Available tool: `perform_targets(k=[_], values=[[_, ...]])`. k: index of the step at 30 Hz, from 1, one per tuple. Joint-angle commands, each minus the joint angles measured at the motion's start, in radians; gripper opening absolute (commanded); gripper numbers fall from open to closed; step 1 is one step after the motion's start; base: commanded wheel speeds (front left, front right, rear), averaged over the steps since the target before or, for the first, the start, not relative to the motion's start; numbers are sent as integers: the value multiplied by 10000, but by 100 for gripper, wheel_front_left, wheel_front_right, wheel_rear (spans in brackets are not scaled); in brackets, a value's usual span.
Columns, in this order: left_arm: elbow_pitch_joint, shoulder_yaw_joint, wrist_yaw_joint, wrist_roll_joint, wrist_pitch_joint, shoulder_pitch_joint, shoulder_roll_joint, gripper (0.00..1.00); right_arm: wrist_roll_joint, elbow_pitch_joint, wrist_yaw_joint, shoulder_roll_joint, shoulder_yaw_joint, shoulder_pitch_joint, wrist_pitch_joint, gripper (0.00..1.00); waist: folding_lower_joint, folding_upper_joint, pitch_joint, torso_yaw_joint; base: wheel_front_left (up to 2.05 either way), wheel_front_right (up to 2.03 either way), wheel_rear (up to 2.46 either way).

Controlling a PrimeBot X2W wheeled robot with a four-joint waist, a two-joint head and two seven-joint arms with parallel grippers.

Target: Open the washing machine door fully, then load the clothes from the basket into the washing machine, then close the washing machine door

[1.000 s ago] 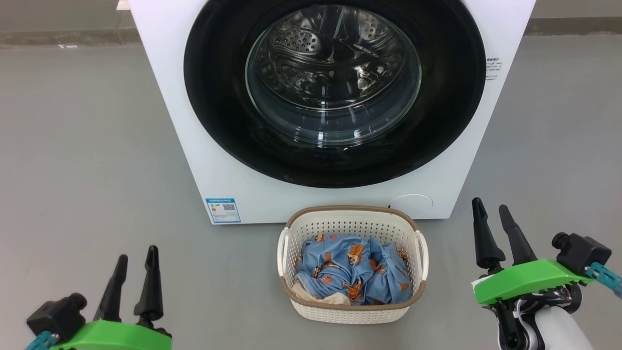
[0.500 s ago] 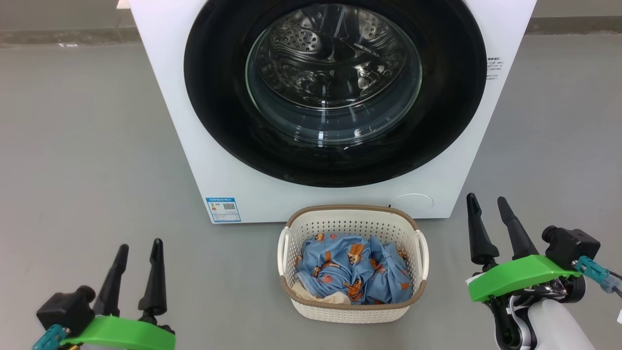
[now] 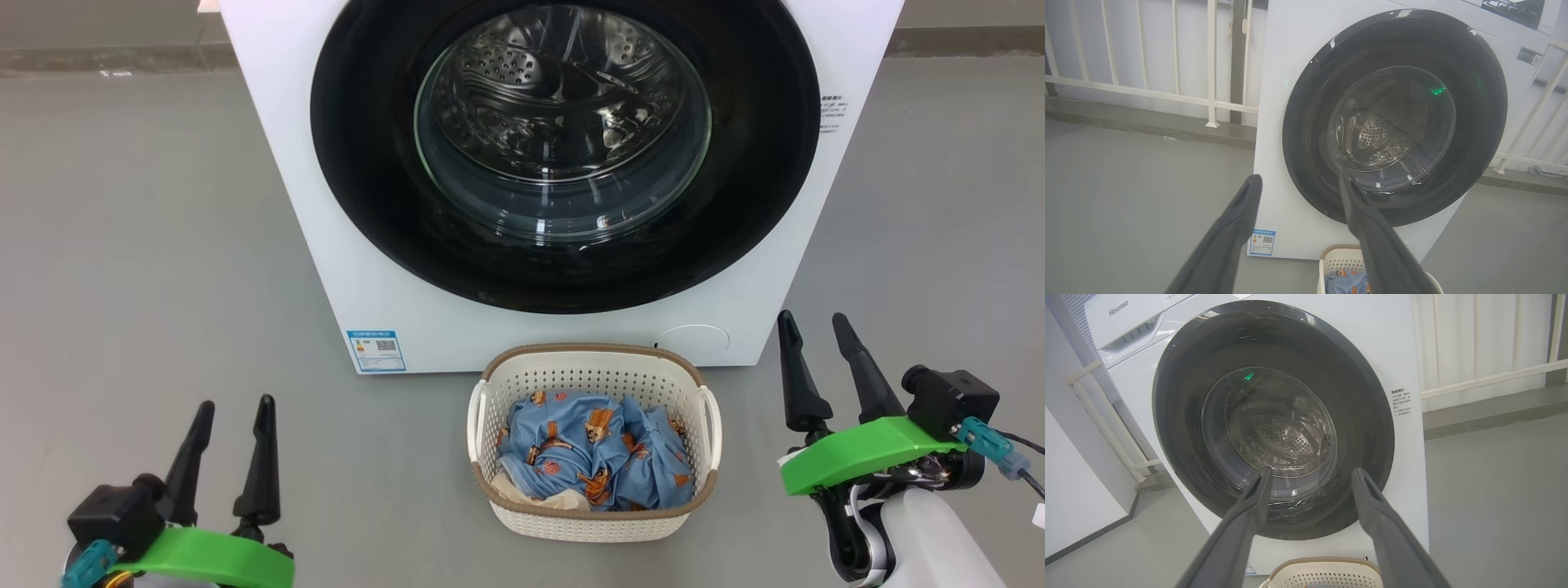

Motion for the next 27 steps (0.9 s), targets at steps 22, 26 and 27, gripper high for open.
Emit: perform_targets(k=[22, 26, 27], values=[[-71, 438, -46, 152, -118, -548, 213, 100, -45, -79, 58, -62, 259, -346, -124, 100, -1, -1, -20, 8, 0, 0, 0], [-28, 437, -48, 130, -118, -554, 196, 100, -29, -72, 58, -62, 293, -329, -124, 100, -1, -1, -23, 7, 0, 0, 0], [-29, 434, -48, 131, -118, -556, 197, 100, -24, -74, 58, -62, 295, -331, -124, 100, -1, -1, -24, 6, 4, 4, -7]])
